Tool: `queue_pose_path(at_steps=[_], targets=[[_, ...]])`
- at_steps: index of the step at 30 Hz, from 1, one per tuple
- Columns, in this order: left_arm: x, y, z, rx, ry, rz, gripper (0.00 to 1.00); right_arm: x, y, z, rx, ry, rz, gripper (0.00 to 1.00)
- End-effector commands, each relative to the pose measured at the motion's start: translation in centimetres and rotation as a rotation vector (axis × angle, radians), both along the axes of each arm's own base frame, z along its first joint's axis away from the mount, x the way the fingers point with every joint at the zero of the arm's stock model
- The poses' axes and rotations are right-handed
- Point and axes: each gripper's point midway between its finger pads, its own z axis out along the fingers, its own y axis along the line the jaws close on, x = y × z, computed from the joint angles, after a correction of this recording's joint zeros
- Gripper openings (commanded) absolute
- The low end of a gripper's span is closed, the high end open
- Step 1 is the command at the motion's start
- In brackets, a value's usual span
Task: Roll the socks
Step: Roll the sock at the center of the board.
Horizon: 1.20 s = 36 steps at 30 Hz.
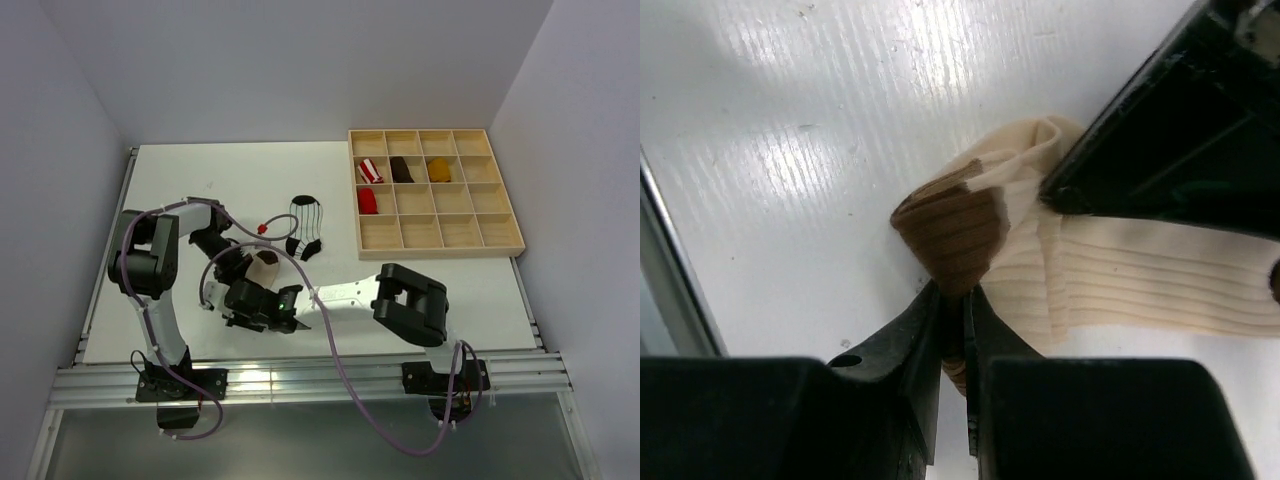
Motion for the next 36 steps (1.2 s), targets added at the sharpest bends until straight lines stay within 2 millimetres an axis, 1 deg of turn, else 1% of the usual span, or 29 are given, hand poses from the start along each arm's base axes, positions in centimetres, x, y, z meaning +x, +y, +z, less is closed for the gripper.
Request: queue_pose_path(at_steps=[1, 2, 4, 6, 8, 9, 10, 11, 13, 14, 16, 17, 18, 19, 20, 22, 23, 25, 26, 27, 28, 29, 30, 31, 32, 33, 34, 35, 36], targets=[[5.3, -1.2, 1.2, -0.029, -0.224, 0.052, 0.09, -2.3, -0.4, -0.6, -0.032, 0.192, 0.019, 0.08], [5.8, -1.3, 1.3, -0.02, -0.228, 0.085, 0.14, -2.3, -0.6, -0.9, -0.035, 0.223, 0.008, 0.07], [6.5, -1.5, 1.8, -0.031, -0.26, 0.099, 0.13, -2.3, -0.6, -1.1, -0.035, 0.261, 0.003, 0.07], [7.1, -1.6, 2.3, -0.03, -0.267, 0.137, 0.16, -2.0, -0.7, -1.6, -0.033, 0.324, -0.01, 0.07], [7.8, -1.6, 2.6, -0.037, -0.282, 0.173, 0.16, -2.1, -0.7, -2.2, -0.037, 0.378, -0.019, 0.06], [8.2, -1.5, 2.9, -0.035, -0.295, 0.19, 0.16, -1.9, -0.6, -2.0, -0.025, 0.414, -0.008, 0.06], [9.2, -1.3, 2.9, -0.029, -0.329, 0.214, 0.15, -1.9, -0.7, -2.2, -0.022, 0.449, -0.027, 0.06], [9.7, -1.0, 3.0, -0.017, -0.332, 0.255, 0.15, -1.9, -0.6, -2.4, -0.018, 0.474, -0.041, 0.06], [10.8, -0.5, 3.6, -0.007, -0.362, 0.313, 0.16, -1.8, -0.5, -2.1, 0.003, 0.549, -0.033, 0.06], [12.0, 0.2, 4.1, -0.012, -0.382, 0.363, 0.15, -1.8, -0.5, -2.2, 0.012, 0.593, -0.046, 0.06], [13.5, 0.9, 5.1, -0.029, -0.402, 0.434, 0.15, -1.6, -0.5, -1.5, 0.046, 0.681, -0.032, 0.07], [14.8, 2.0, 6.0, -0.038, -0.413, 0.508, 0.16, -1.5, -0.5, -1.5, 0.057, 0.72, -0.038, 0.07], [15.2, 2.2, 6.8, -0.07, -0.417, 0.528, 0.16, -1.2, -0.4, -1.3, 0.069, 0.743, -0.042, 0.07], [15.9, 3.3, 7.4, -0.08, -0.429, 0.571, 0.16, -1.0, -0.5, -0.9, 0.084, 0.79, -0.037, 0.07], [16.7, 4.7, 8.1, -0.083, -0.436, 0.635, 0.16, -0.9, -0.6, -1.2, 0.085, 0.826, -0.045, 0.07], [17.5, 6.3, 9.5, -0.106, -0.477, 0.684, 0.15, -0.4, -0.6, -1.0, 0.103, 0.887, -0.046, 0.07], [17.6, 6.7, 9.9, -0.111, -0.491, 0.698, 0.16, -0.5, -0.7, -1.0, 0.104, 0.922, -0.053, 0.07], [17.2, 7.0, 10.9, -0.124, -0.518, 0.67, 0.17, -0.2, -0.3, -0.4, 0.116, 0.975, -0.046, 0.08], [17.0, 7.0, 11.3, -0.125, -0.54, 0.652, 0.17, -0.3, -0.6, -1.0, 0.1, 1.045, -0.059, 0.08], [16.8, 7.1, 11.4, -0.125, -0.551, 0.641, 0.17, 0.2, 0.0, -0.3, 0.116, 1.062, -0.047, 0.08], [16.3, 7.0, 11.6, -0.129, -0.55, 0.623, 0.17, 0.2, 0.0, -0.2, 0.116, 1.092, -0.048, 0.08], [15.8, 7.1, 11.2, -0.123, -0.563, 0.595, 0.18, 0.2, -0.2, -0.7, 0.105, 1.152, -0.062, 0.08], [15.5, 7.0, 11.7, -0.127, -0.591, 0.58, 0.18, 0.4, 0.3, 0.0, 0.118, 1.171, -0.044, 0.08], [14.6, 7.0, 11.2, -0.125, -0.608, 0.532, 0.2, 0.5, 0.3, -0.5, 0.108, 1.202, -0.058, 0.08], [13.9, 6.8, 11.2, -0.134, -0.613, 0.505, 0.2, 0.6, 0.3, -0.6, 0.108, 1.215, -0.064, 0.08], [13.5, 6.8, 11.7, -0.136, -0.647, 0.481, 0.22, 0.8, 0.5, -0.1, 0.12, 1.234, -0.052, 0.08], [12.8, 6.6, 11.8, -0.145, -0.66, 0.451, 0.22, 1.0, 0.5, -0.6, 0.114, 1.253, -0.059, 0.09], [11.6, 6.5, 11.6, -0.147, -0.678, 0.41, 0.25, 1.1, 0.5, -0.6, 0.112, 1.27, -0.071, 0.09], [11.0, 6.4, 11.5, -0.153, -0.685, 0.387, 0.27, 1.6, 0.6, -0.5, 0.123, 1.277, -0.078, 0.09]])
